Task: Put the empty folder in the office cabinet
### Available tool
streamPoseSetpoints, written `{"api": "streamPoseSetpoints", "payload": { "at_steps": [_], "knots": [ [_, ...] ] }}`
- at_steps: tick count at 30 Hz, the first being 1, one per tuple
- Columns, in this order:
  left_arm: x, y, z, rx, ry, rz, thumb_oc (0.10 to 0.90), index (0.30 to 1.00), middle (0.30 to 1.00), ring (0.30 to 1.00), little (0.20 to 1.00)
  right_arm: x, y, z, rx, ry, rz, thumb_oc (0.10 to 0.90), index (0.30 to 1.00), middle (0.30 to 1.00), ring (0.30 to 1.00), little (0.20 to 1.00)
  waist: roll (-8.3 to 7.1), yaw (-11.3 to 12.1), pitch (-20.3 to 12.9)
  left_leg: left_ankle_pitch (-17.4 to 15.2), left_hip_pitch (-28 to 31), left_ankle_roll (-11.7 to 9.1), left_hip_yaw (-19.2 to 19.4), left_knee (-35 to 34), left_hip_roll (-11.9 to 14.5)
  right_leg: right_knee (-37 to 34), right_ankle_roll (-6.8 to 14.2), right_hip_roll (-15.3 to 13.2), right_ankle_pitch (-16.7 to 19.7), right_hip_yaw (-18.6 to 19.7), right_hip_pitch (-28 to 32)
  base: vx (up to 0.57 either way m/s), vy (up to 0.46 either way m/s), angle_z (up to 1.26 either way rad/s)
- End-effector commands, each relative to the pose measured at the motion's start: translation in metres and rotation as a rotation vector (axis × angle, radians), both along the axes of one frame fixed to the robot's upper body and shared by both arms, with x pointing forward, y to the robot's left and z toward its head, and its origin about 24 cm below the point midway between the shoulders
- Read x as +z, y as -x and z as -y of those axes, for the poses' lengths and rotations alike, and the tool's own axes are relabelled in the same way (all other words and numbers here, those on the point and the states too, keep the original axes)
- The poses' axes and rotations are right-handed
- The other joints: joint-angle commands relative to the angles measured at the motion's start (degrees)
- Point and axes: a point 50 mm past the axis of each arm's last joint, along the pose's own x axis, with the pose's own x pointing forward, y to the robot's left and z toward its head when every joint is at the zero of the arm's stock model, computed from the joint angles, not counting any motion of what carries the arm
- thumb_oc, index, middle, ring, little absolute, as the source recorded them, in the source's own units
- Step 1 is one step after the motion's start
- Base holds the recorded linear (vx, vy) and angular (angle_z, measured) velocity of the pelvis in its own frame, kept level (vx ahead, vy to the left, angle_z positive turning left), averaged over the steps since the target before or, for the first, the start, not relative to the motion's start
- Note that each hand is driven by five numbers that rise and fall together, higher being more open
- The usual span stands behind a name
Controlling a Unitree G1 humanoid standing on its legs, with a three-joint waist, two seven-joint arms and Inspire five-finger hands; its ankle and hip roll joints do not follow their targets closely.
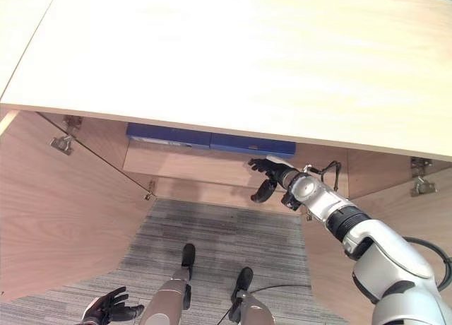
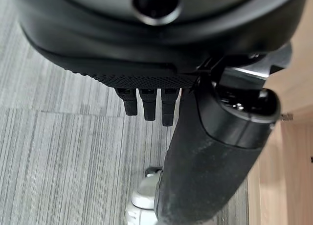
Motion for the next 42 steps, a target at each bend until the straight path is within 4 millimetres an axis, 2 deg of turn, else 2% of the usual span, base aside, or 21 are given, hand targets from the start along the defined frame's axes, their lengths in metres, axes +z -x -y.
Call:
{"api": "streamPoseSetpoints", "payload": {
  "at_steps": [1,2,3,4,5,7,10,13,14,15,16,17,18,21,23,28,29,33,38,40,42],
  "knots": [
    [-0.007,0.018,0.000,-0.055,-0.029,-0.098,0.800,0.900,0.900,0.900,0.900,0.018,-0.002,-0.007,0.058,-0.060,0.084,0.800,0.900,0.900,0.900,0.900,-0.81,-0.22,0.95,1.82,-2.59,-3.03,0.70,0.89,0.56,0.76,0.86,1.49,-4.49,2.34,1.61,0.01,-0.053,-0.02],
    [-0.009,0.017,0.004,-0.059,-0.025,-0.105,0.800,0.900,0.900,0.900,0.900,0.012,0.000,-0.007,0.043,-0.082,0.073,0.800,0.900,0.900,0.900,0.900,-0.84,-0.50,0.76,1.31,-2.51,-2.75,0.65,2.96,0.65,0.75,0.52,1.53,-4.88,2.41,2.61,-0.05,-0.072,-0.01],
    [-0.011,0.010,0.012,-0.070,-0.017,-0.104,0.800,0.900,0.900,0.900,0.900,-0.004,0.007,-0.007,0.015,-0.144,0.047,0.800,0.900,0.900,0.900,0.900,-1.26,-1.35,0.42,-0.27,-2.14,-1.86,1.10,8.06,0.43,1.31,-0.06,1.27,-4.92,2.63,3.54,-0.05,-0.046,0.05],
    [-0.011,0.010,0.011,-0.071,-0.018,-0.104,0.800,0.900,0.900,0.900,0.900,-0.004,0.007,-0.007,0.015,-0.145,0.047,0.800,0.900,0.900,0.900,0.900,-1.28,-1.29,0.46,-0.38,-2.14,-1.85,1.12,8.20,0.44,1.34,-0.06,1.28,-4.95,2.65,3.59,-0.06,-0.052,0.07],
    [-0.012,0.008,0.014,-0.071,-0.014,-0.109,0.800,0.900,0.900,0.900,0.900,-0.016,0.013,-0.008,-0.002,-0.184,0.022,0.800,0.900,0.900,0.900,0.900,-1.92,-1.93,-0.03,-2.03,-1.30,-1.15,1.74,10.21,-0.05,1.31,-0.19,0.91,-4.76,2.83,4.03,-0.01,-0.037,0.04],
    [-0.017,0.012,0.022,-0.073,-0.008,-0.142,0.800,0.900,0.900,0.900,0.900,-0.042,0.026,-0.013,-0.041,-0.273,-0.039,0.800,0.900,0.900,0.900,0.900,-3.41,-3.05,-1.98,-5.51,0.48,0.09,2.10,14.78,-1.69,0.79,-0.18,0.20,-3.73,3.30,5.02,0.01,-0.040,0.09],
    [-0.024,0.024,0.027,-0.074,0.003,-0.213,0.800,0.900,0.900,0.900,0.900,-0.079,0.051,-0.009,-0.106,-0.353,-0.142,0.800,0.900,0.900,0.900,0.900,-4.29,-4.39,-5.12,-10.23,4.55,1.46,2.00,16.21,-3.49,-0.04,0.23,0.34,-3.03,4.69,6.55,0.09,0.013,-0.08],
    [-0.029,0.040,0.033,-0.091,0.012,-0.285,0.800,0.900,0.900,0.900,0.900,-0.115,0.082,-0.001,-0.208,-0.423,-0.240,0.800,0.900,0.900,0.900,0.900,-4.35,-5.19,-7.74,-12.64,9.27,1.99,0.90,13.41,-5.02,-0.76,0.81,0.79,-2.46,6.20,8.01,0.15,0.075,-0.25],
    [-0.032,0.046,0.040,-0.111,0.022,-0.325,0.800,0.900,0.900,0.900,0.900,-0.141,0.104,0.002,-0.311,-0.472,-0.310,0.800,0.900,0.900,0.900,0.900,-3.75,-6.17,-9.56,-13.73,11.87,2.62,0.46,8.44,-5.56,-1.40,1.16,1.42,-2.24,6.59,8.21,0.11,0.104,0.07],
    [-0.032,0.047,0.039,-0.112,0.021,-0.327,0.800,0.900,0.900,0.900,0.900,-0.142,0.104,0.002,-0.312,-0.472,-0.311,0.800,0.900,0.900,0.900,0.900,-3.80,-6.05,-9.58,-13.60,12.15,2.63,0.53,8.07,-5.57,-1.47,1.18,1.42,-2.23,6.66,8.31,0.10,0.102,-0.01],
    [-0.033,0.048,0.040,-0.122,0.014,-0.337,0.800,0.900,0.900,0.900,0.900,-0.154,0.116,0.003,-0.359,-0.491,-0.345,0.800,0.900,0.900,0.900,0.900,-3.69,-6.57,-10.56,-13.26,12.94,2.61,0.71,6.01,-5.60,-2.03,1.49,1.63,-1.82,6.99,8.38,0.09,0.092,-0.19],
    [-0.034,0.051,0.040,-0.125,0.003,-0.353,0.800,0.900,0.900,0.900,0.900,-0.175,0.141,0.008,-0.467,-0.533,-0.401,0.800,0.900,0.900,0.900,0.900,-3.89,-7.15,-12.39,-12.13,14.24,2.45,0.83,1.83,-5.70,-3.77,2.16,1.90,-0.71,7.71,8.54,0.09,0.092,-0.20],
    [-0.034,0.051,0.040,-0.126,0.002,-0.354,0.800,0.900,0.900,0.900,0.900,-0.175,0.142,0.008,-0.468,-0.533,-0.402,0.800,0.900,0.900,0.900,0.900,-3.92,-7.05,-12.46,-12.00,14.43,2.45,0.90,1.53,-5.70,-3.87,2.17,1.92,-0.67,7.77,8.60,0.07,0.093,-0.21],
    [-0.035,0.055,0.040,-0.131,-0.009,-0.378,0.800,0.900,0.900,0.900,0.900,-0.204,0.181,0.012,-0.629,-0.567,-0.490,0.800,0.900,0.900,0.900,0.900,-3.83,-8.15,-14.74,-11.51,16.92,2.42,1.20,-4.00,-6.09,-6.45,2.77,2.82,0.42,8.59,8.77,0.04,0.059,-0.28],
    [-0.035,0.056,0.040,-0.155,-0.029,-0.395,0.800,0.900,0.900,0.900,0.900,-0.220,0.206,0.016,-0.740,-0.569,-0.545,0.800,0.900,0.900,0.900,0.900,-3.87,-8.84,-15.96,-12.06,17.89,2.59,2.08,-4.55,-6.26,-8.15,3.26,3.11,1.15,9.52,9.39,0.05,0.071,-0.36],
    [-0.034,0.048,0.040,-0.168,-0.053,-0.385,0.800,0.900,0.900,0.900,0.900,-0.240,0.249,0.025,-0.942,-0.552,-0.613,0.800,0.900,0.900,0.900,0.900,-3.57,-10.63,-17.04,-13.29,19.05,3.23,4.35,-4.55,-6.78,-8.70,3.88,3.06,2.41,12.86,9.45,0.00,0.076,-0.49],
    [-0.034,0.047,0.041,-0.172,-0.059,-0.382,0.800,0.900,0.900,0.900,0.900,-0.243,0.258,0.032,-1.015,-0.547,-0.611,0.800,0.900,0.900,0.900,0.900,-3.45,-11.79,-17.33,-13.74,19.44,3.45,5.61,-4.55,-6.84,-8.76,4.18,3.01,2.99,14.01,9.09,-0.01,0.074,-0.46],
    [-0.034,0.046,0.041,-0.173,-0.065,-0.380,0.800,0.900,0.900,0.900,0.900,-0.244,0.266,0.040,-1.061,-0.504,-0.598,0.800,0.900,0.900,0.900,0.900,-3.20,-13.20,-17.06,-14.34,19.87,4.03,7.35,-4.55,-6.94,-8.53,4.59,3.13,4.11,16.26,8.00,-0.03,0.048,-0.43],
    [-0.035,0.051,0.041,-0.151,-0.056,-0.395,0.800,0.900,0.900,0.900,0.900,-0.245,0.285,0.061,-1.231,-0.505,-0.579,0.800,0.900,0.900,0.900,0.900,-2.95,-14.84,-16.97,-15.28,20.80,4.88,11.08,-4.55,-7.08,-8.42,5.31,3.69,5.14,20.01,6.65,-0.03,0.042,-0.52],
    [-0.035,0.054,0.040,-0.148,-0.053,-0.401,0.800,0.900,0.900,0.900,0.900,-0.238,0.288,0.083,-1.317,-0.491,-0.505,0.800,0.900,0.900,0.900,0.900,-2.79,-16.51,-16.86,-15.77,21.16,5.33,13.19,-4.55,-7.14,-8.19,6.09,3.90,5.63,22.04,5.82,-0.02,0.046,-0.63],
    [-0.035,0.056,0.040,-0.147,-0.053,-0.403,0.800,0.900,0.900,0.900,0.900,-0.234,0.288,0.092,-1.343,-0.487,-0.466,0.800,0.900,0.900,0.900,0.900,-2.73,-17.01,-16.81,-15.91,21.28,5.43,13.82,-4.55,-7.15,-8.12,6.29,3.93,5.78,22.49,5.59,-0.02,0.033,-0.53]
  ]
}}
